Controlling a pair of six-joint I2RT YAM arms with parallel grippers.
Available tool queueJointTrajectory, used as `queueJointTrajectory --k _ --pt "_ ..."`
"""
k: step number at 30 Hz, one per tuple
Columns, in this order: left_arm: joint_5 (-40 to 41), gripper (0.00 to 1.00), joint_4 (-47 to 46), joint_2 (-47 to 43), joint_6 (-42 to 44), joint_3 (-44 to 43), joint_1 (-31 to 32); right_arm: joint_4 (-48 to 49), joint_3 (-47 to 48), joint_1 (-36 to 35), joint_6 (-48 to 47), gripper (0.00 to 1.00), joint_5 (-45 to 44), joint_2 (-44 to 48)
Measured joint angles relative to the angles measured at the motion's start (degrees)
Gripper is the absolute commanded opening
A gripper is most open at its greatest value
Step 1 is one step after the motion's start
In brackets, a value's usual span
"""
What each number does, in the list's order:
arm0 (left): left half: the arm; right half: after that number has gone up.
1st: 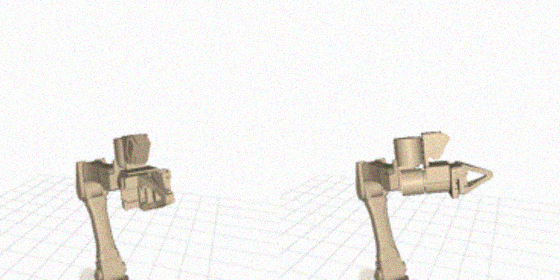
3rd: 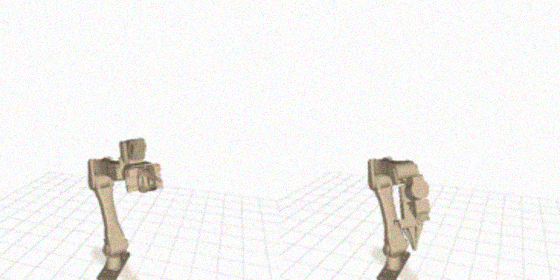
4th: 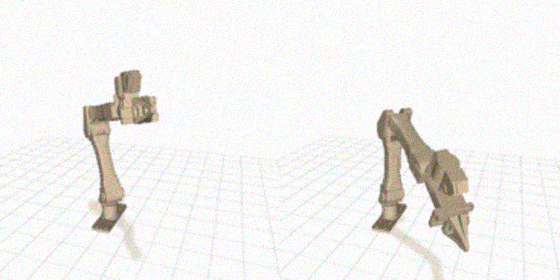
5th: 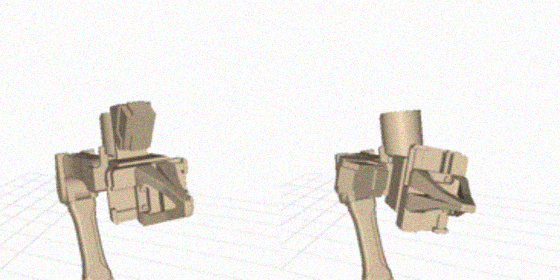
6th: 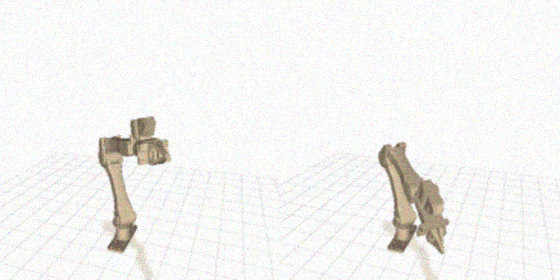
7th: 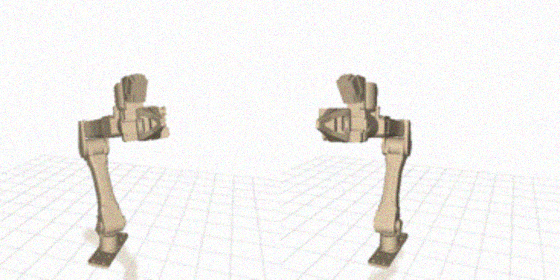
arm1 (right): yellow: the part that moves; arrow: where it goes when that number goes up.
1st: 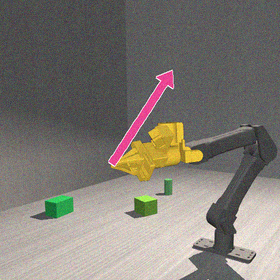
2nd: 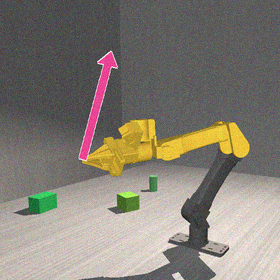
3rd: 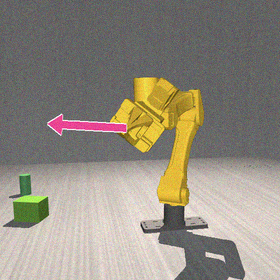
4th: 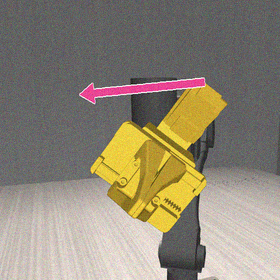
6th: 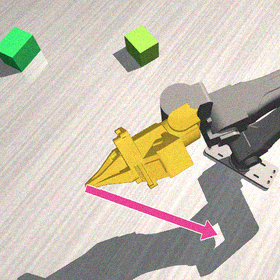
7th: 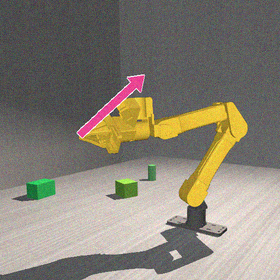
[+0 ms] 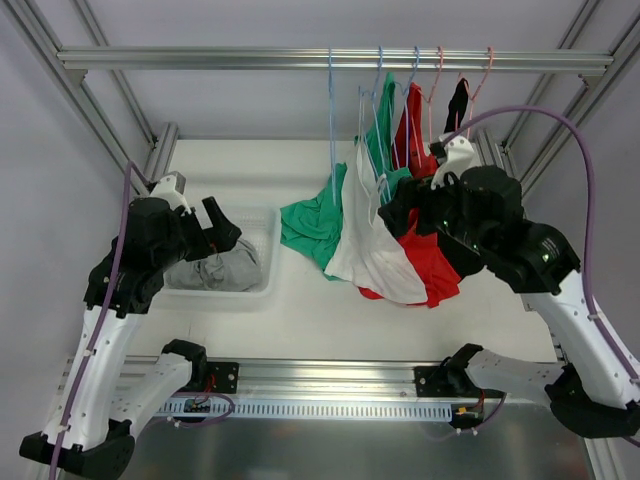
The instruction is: Remove the tank top from the hanger
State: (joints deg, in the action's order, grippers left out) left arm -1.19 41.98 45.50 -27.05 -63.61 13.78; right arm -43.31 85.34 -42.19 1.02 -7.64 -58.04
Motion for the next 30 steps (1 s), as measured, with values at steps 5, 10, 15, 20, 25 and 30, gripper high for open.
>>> queueJointTrajectory --k 5,10,15,20,25,30 --pt "-6.5 0.99 6.0 -2.8 6.7 -1.7 0.0 -1.7 13.7 0.0 -5.0 0.63 -4.1 -9.8" --pt "-6.6 0.99 8.3 -8.7 9.2 -0.6 1.6 -2.8 24.9 0.8 -8.8 0.56 -7.6 -19.2" --pt "-1.5 0.99 8.7 -16.4 9.6 2.2 1.9 -4.3 31.6 3.2 -10.6 0.49 -8.8 -27.7" --pt "2.3 0.99 9.0 -20.2 8.4 7.3 1.9 -4.6 35.8 4.5 -11.3 0.40 -9.0 -34.3" --pt "3.9 0.99 9.3 -20.2 7.3 9.5 1.9 -5.0 36.9 4.5 -11.3 0.31 -9.3 -36.8" --pt "5.5 0.99 8.7 -20.2 6.4 10.2 1.9 -5.2 37.2 4.6 -10.5 0.20 -9.9 -37.4"
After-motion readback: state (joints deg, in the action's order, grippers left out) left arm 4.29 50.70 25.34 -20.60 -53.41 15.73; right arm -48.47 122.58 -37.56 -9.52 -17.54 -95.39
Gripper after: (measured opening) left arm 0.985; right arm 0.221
